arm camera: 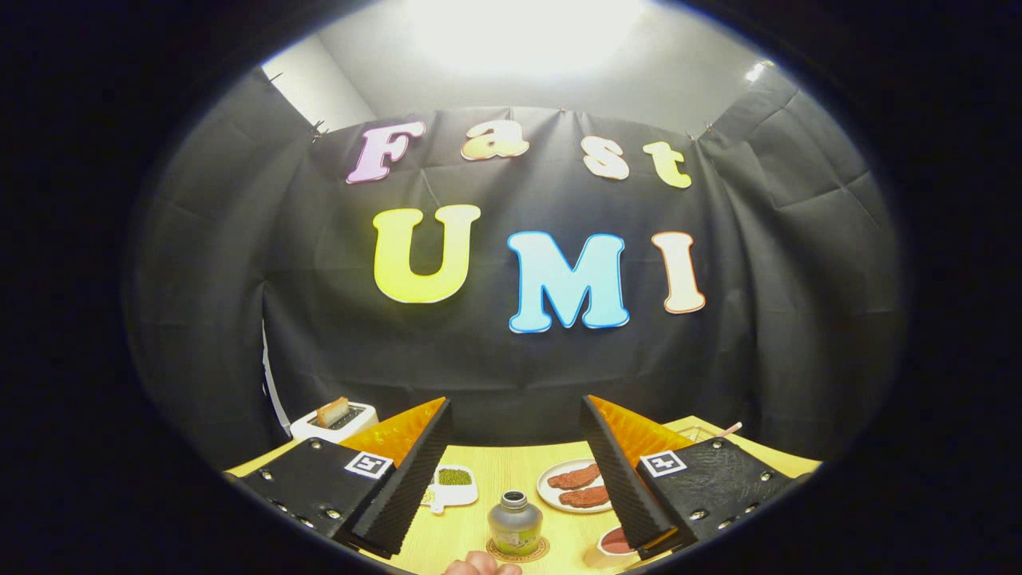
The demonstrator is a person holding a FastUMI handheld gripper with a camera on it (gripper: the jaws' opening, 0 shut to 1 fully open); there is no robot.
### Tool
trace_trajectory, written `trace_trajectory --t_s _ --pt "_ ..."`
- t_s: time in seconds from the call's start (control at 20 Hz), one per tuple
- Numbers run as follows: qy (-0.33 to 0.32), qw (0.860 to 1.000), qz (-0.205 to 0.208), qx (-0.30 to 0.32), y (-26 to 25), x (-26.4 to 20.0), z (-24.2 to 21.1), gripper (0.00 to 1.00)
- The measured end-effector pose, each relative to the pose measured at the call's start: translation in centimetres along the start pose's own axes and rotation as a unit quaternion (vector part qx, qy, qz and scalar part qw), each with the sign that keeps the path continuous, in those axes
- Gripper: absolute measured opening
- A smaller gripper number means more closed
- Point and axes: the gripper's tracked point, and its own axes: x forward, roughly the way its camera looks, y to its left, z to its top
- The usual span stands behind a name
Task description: Take the bottle from table, then pour the juice into the cup, finally place the bottle on the coaster
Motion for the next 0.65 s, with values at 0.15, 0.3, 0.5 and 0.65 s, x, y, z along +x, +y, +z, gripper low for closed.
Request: trace_trajectory --t_s 0.15,0.3,0.5,0.65 --pt "-0.003 1.0 0.023 -0.008 0.4 2.6 1.8 0.97" --pt "-0.007 1.0 0.019 -0.011 -0.2 2.1 2.6 0.97" --pt "-0.003 1.0 0.018 0.007 -0.6 1.8 2.3 0.97" --pt "0.002 1.0 0.01 0.008 -1.4 2.1 1.6 0.97"
